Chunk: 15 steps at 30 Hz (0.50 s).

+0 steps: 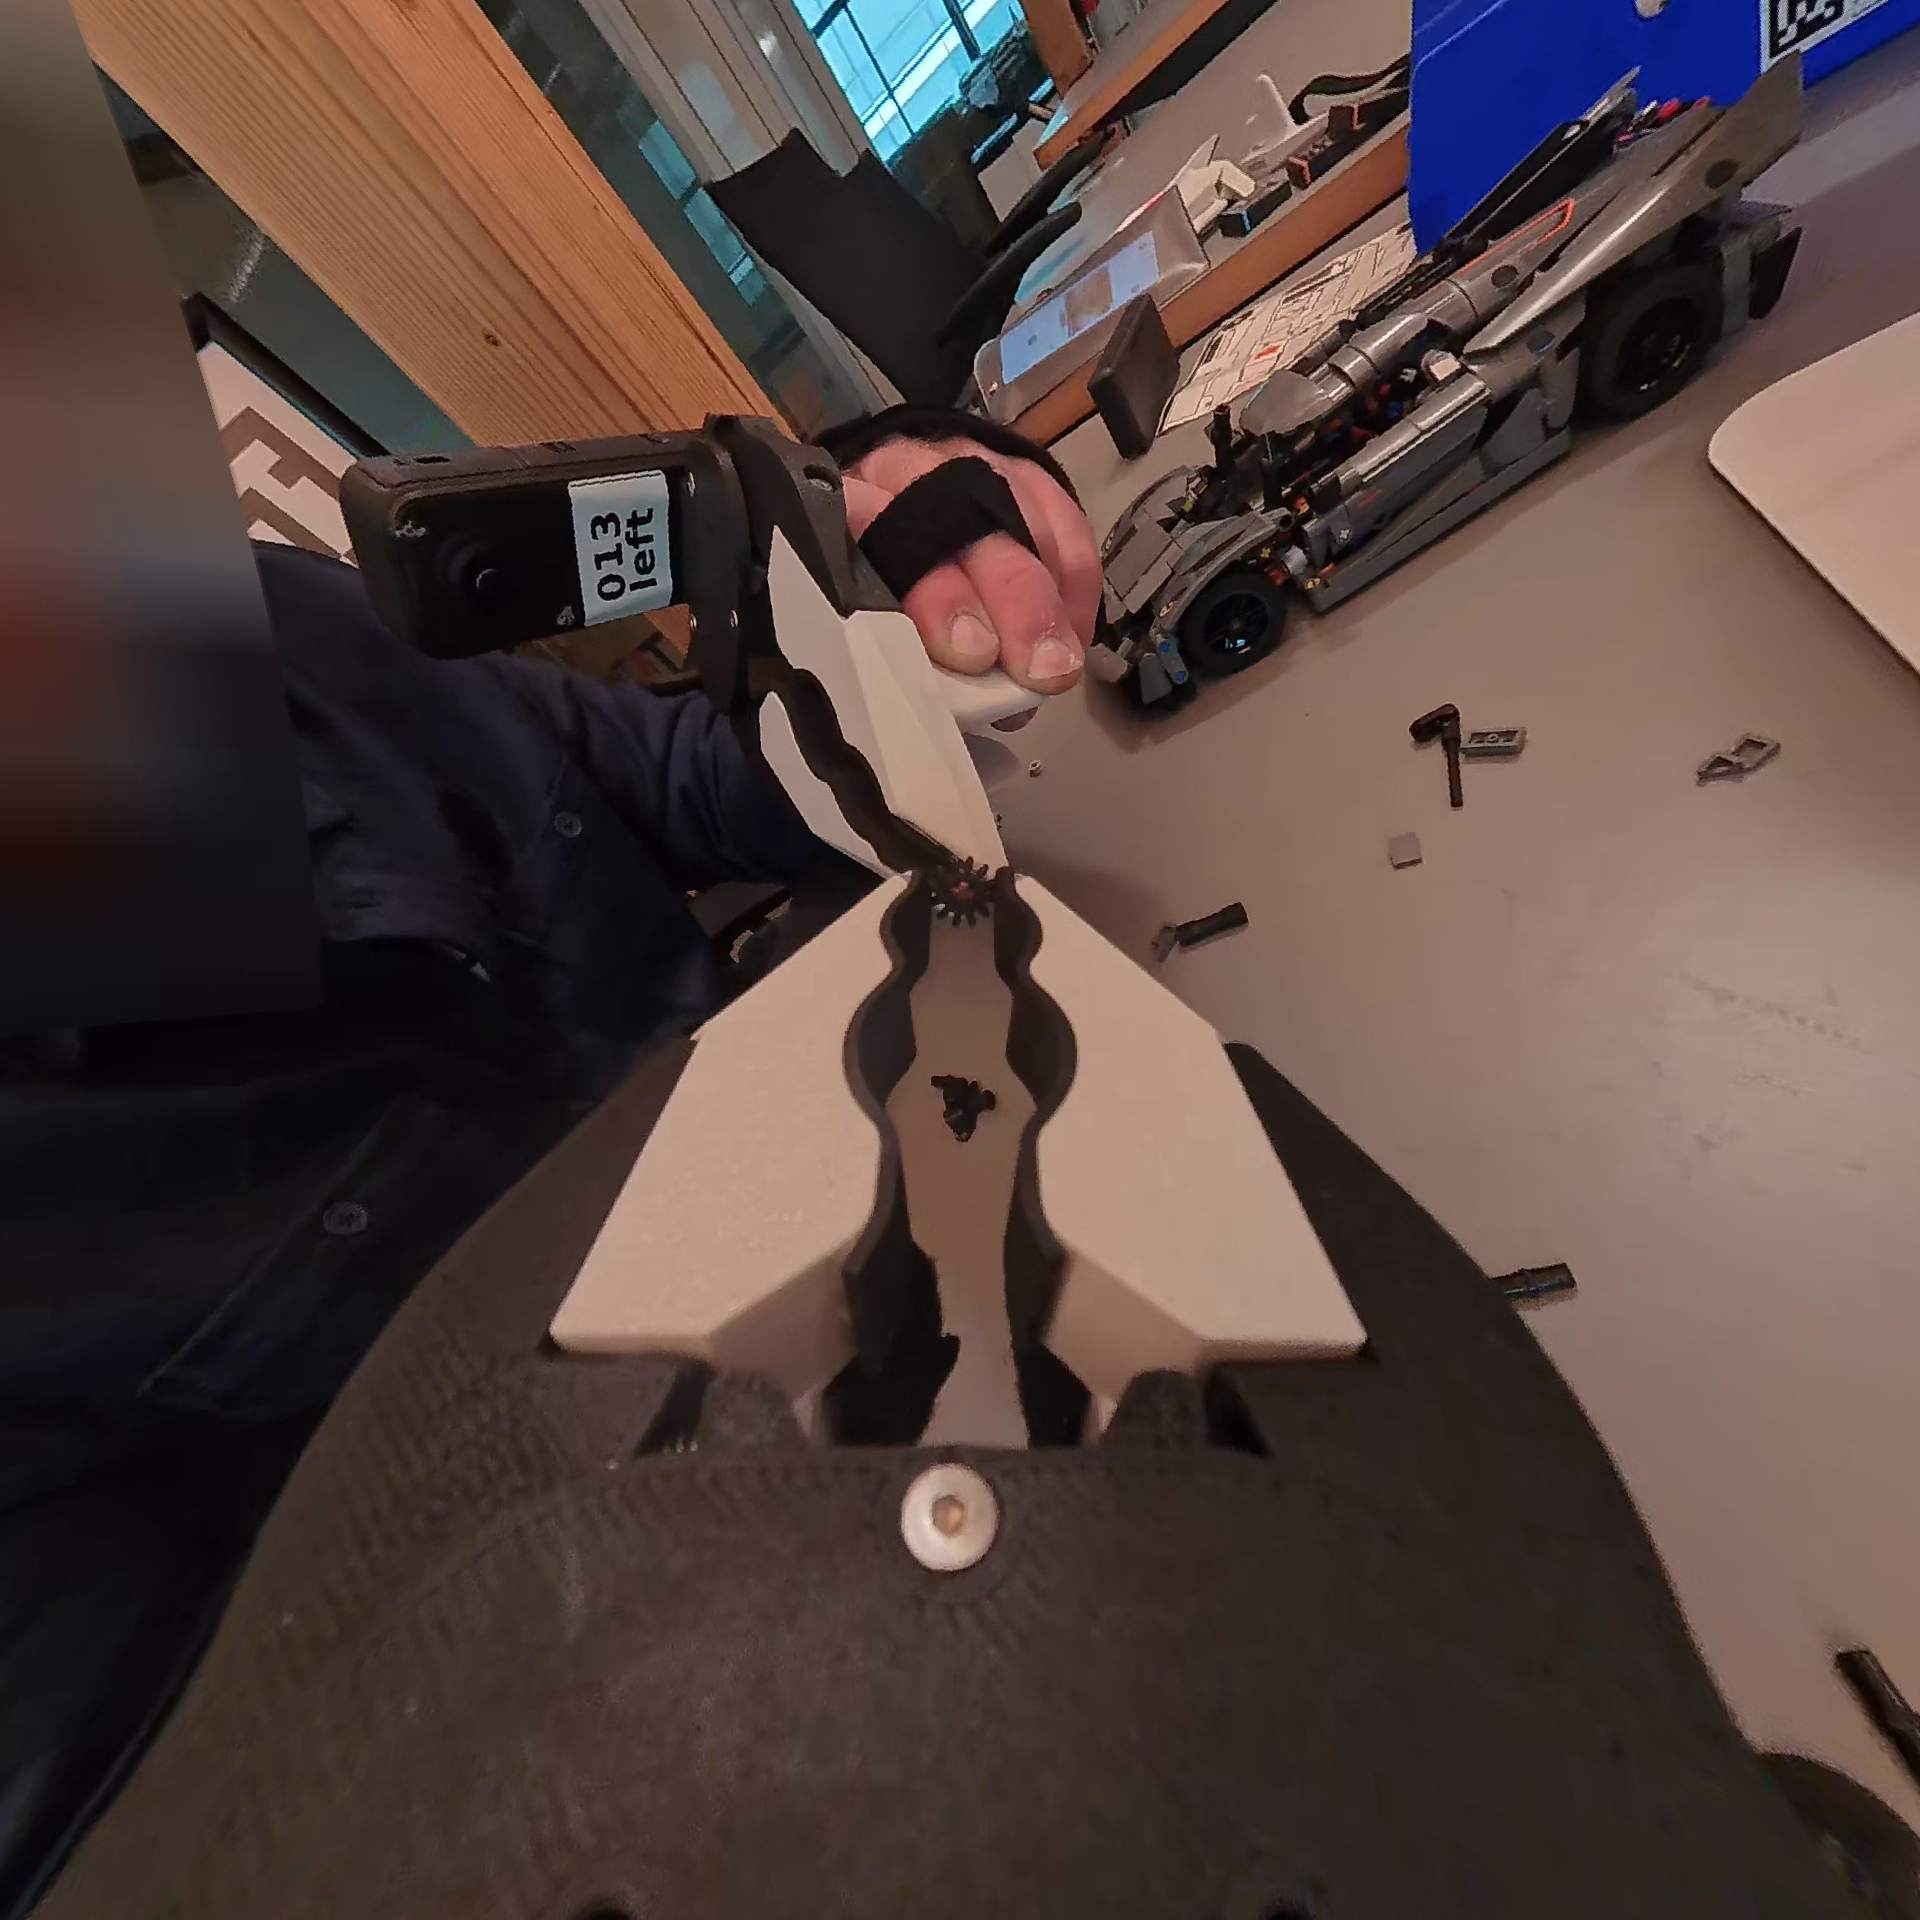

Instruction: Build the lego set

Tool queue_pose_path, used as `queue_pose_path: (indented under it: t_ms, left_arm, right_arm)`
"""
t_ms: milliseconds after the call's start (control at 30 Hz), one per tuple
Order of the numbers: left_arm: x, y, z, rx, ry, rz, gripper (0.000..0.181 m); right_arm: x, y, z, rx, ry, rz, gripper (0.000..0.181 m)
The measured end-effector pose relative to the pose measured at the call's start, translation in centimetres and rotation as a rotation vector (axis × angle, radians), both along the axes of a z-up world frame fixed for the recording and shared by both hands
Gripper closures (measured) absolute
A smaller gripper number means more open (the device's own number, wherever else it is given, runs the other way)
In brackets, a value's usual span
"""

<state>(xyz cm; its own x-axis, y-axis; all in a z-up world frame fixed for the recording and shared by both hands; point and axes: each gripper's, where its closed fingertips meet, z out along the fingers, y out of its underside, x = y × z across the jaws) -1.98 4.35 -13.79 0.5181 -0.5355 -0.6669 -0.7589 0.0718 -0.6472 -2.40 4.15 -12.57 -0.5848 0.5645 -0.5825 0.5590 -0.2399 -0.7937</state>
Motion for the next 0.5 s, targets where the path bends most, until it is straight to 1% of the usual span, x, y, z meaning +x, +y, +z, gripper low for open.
queue_pose_path:
  t_ms: [333,500]
  left_arm:
    - [0.19,0.36,0.02,0.013,-0.018,-0.007,0.178]
    - [0.43,0.49,0.08,0.028,-0.004,-0.005,0.173]
  right_arm:
    - [0.02,0.13,-0.07,0.003,-0.003,-0.010,0.171]
    - [0.17,-0.07,-0.17,0.007,-0.009,-0.001,0.171]
